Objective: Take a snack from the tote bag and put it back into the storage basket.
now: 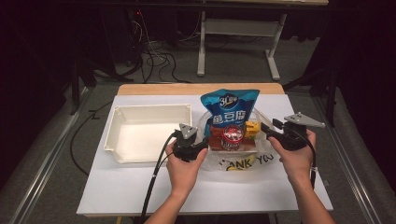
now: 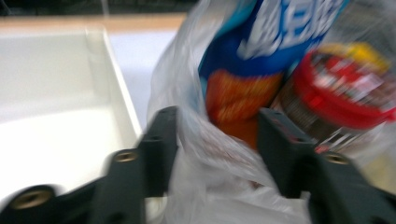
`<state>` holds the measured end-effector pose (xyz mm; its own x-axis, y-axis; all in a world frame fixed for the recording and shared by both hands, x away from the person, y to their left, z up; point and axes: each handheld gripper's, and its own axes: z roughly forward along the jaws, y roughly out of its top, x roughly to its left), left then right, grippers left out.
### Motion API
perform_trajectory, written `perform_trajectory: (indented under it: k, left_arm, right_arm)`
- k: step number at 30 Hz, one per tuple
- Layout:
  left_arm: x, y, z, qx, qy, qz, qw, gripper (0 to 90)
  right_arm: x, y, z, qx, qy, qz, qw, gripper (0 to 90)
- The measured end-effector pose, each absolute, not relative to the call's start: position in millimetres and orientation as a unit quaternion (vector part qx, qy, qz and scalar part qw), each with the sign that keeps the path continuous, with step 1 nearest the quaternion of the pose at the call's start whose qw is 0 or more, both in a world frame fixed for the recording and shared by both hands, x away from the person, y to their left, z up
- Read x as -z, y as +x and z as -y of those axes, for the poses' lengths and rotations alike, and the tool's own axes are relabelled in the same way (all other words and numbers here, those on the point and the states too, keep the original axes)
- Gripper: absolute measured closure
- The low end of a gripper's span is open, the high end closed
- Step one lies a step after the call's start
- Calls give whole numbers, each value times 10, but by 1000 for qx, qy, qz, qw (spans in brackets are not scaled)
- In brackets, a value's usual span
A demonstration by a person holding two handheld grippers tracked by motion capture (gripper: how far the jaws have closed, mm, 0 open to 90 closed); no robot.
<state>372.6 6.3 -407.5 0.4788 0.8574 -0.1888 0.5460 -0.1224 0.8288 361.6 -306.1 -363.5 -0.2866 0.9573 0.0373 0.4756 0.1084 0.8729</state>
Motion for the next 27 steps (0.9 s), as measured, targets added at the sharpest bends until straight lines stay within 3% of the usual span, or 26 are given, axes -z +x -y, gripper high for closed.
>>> perform_trajectory:
  k: [1,2,3,4,5,13,20,27]
  left_arm:
    - [4111,3732,-56,-170,734,-481,448,673]
    - [4111,3732,-56,-170,734,-481,448,745]
    - [4165,3745,-54,-169,739,-482,439,745]
    - [4198,3757,-60,-163,741,-483,437,813]
    - [4221,3765,-62,-164,741,-485,433,859]
    - [4430,3790,-42,-162,755,-494,400,900]
    - [4781,3798,-65,-130,765,-509,373,900]
    - [4767,3721,-75,-125,776,-491,377,889]
  right_arm:
    - [3673,3640,3059,-407,528,-685,293,718]
    - [3673,3640,3059,-407,528,-685,293,718]
    - [3708,3666,3081,-402,529,-686,297,801]
    - [3750,3700,3120,-394,539,-682,297,886]
    - [3776,3729,3142,-392,542,-682,296,900]
    - [3925,3951,3275,-354,563,-687,293,900]
    - [4253,4106,3336,-314,583,-705,254,900]
    - [4687,4092,3392,-288,605,-713,206,890]
